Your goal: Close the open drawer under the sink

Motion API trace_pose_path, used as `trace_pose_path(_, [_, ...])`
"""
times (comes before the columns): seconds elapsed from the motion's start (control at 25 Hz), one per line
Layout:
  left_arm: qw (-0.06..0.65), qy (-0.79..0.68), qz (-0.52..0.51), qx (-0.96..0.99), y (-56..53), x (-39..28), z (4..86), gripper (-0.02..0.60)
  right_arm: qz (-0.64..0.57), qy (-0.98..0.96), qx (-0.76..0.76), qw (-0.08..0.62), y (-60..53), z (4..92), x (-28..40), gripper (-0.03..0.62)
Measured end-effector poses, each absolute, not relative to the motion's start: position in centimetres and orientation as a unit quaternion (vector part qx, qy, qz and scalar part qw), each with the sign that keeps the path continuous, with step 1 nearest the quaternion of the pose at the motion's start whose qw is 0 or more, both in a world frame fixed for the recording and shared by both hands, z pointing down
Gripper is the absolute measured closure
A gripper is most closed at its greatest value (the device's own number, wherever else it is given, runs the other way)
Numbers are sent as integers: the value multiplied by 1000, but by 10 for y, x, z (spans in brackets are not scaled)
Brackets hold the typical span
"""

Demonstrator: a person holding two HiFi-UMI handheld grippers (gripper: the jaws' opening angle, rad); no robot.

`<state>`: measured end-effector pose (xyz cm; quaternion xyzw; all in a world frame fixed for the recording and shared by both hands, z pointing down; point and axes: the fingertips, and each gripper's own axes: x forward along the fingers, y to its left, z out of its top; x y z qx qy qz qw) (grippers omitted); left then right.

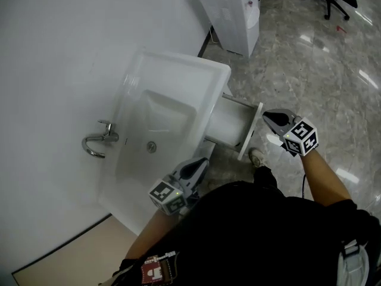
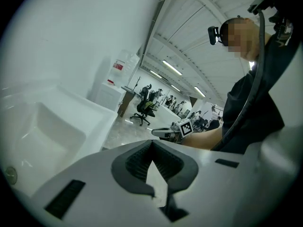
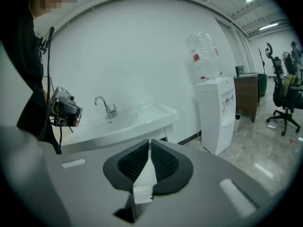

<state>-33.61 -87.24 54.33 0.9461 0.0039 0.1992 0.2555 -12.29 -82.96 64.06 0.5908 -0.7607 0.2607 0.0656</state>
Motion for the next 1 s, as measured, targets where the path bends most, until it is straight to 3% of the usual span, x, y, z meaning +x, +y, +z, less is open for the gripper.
trace_pose_path(0.68, [290, 67, 299, 907, -816, -295, 663, 583, 301, -762, 557, 135, -780, 789, -152, 577])
trace_pose_path(1.0, [290, 91, 323, 897, -807, -288, 709, 583, 294, -778, 520, 196, -783, 848, -179, 518])
